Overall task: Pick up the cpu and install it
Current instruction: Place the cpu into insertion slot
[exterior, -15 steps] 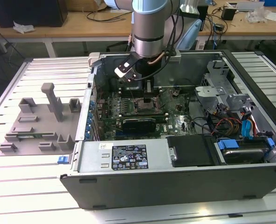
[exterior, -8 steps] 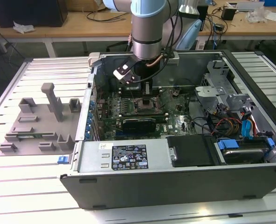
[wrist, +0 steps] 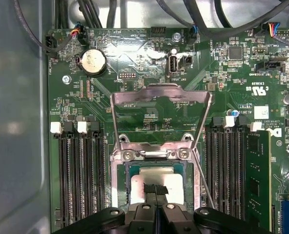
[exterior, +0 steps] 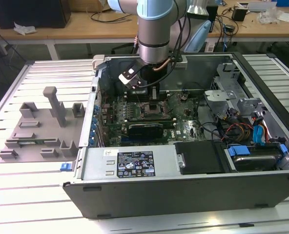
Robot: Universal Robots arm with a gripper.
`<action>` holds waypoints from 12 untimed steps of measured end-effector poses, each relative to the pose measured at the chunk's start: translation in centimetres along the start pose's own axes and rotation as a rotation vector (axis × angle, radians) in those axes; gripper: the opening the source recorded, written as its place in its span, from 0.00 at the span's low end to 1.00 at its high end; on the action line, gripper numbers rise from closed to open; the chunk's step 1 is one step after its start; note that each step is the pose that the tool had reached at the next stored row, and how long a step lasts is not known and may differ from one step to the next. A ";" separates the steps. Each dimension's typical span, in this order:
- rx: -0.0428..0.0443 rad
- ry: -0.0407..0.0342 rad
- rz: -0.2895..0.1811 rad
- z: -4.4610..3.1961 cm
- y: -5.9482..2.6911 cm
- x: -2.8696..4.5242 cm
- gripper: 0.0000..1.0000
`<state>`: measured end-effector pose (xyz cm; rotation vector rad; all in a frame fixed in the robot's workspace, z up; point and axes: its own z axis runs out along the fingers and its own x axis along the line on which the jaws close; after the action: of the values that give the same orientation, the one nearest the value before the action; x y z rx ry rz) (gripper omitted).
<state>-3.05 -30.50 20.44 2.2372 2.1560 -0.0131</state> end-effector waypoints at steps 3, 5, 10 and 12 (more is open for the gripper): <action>0.0000 0.0000 0.000 0.07 0.00 0.00 0.11; -0.0001 0.0002 0.000 0.07 0.00 0.01 0.11; -0.0001 0.0001 0.000 0.13 0.00 0.01 0.11; -0.0015 0.0025 0.000 -0.04 0.02 0.04 0.11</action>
<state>-3.03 -30.46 20.47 2.2377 2.1563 -0.0087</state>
